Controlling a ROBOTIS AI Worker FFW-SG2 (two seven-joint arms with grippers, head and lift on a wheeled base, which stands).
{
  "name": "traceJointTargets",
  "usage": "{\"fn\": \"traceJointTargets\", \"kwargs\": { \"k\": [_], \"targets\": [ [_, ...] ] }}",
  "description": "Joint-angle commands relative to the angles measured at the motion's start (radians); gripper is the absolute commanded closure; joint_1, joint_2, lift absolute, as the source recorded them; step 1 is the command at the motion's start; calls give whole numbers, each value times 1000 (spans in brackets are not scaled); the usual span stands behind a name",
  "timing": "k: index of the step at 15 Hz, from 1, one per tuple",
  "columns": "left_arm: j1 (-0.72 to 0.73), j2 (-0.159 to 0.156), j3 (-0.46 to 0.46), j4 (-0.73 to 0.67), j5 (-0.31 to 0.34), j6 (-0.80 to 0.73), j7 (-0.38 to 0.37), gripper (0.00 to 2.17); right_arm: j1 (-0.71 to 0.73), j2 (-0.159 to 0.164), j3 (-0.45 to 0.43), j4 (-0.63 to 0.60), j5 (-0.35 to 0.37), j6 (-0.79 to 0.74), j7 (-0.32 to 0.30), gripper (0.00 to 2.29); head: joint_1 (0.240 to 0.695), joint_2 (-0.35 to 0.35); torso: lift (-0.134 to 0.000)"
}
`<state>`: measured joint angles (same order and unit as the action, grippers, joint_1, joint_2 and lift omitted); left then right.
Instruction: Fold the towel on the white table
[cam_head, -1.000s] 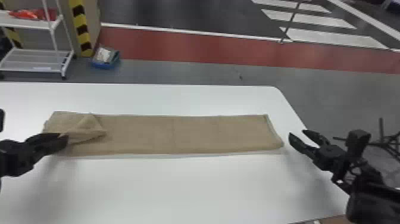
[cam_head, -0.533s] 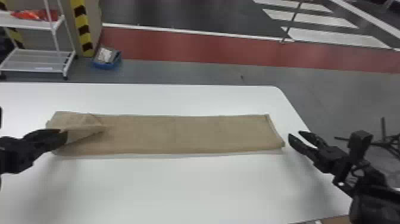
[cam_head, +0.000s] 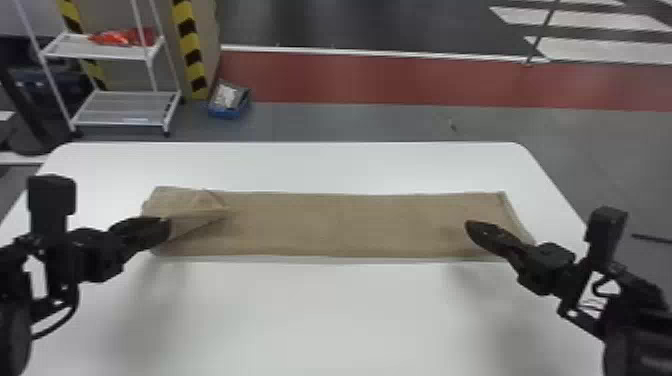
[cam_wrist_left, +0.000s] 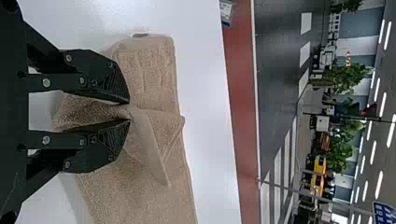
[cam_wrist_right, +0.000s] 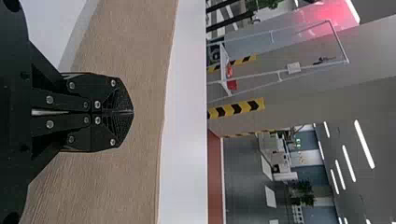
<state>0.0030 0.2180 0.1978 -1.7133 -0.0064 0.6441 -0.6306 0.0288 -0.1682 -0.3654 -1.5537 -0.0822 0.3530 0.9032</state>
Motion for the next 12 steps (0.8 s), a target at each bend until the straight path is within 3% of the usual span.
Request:
{"fn": "traceJointTargets", "kwargs": {
  "k": [1, 4, 5, 8, 12],
  "targets": [
    [2, -5, 8, -11, 3, 6, 0, 876, -4, 50, 134, -28, -4, 39, -18, 1899, 695, -16, -123],
    [2, -6, 11, -9, 6, 6, 6, 876, -46, 87, 344, 35, 35, -10, -96, 1899, 695, 72, -123],
    [2, -6, 19, -11, 16, 6, 6, 876, -67, 105, 390, 70, 56, -32, -119, 1899, 695, 140, -123],
    [-5, -6, 26, -9, 28, 6, 8, 876, -112, 151, 433, 162, 110, -68, -158, 1899, 695, 211, -123],
    [-5, -5, 63, -9, 46, 3, 35, 876, -124, 151, 436, 188, 130, -68, -173, 1899, 695, 254, -123]
  ]
}}
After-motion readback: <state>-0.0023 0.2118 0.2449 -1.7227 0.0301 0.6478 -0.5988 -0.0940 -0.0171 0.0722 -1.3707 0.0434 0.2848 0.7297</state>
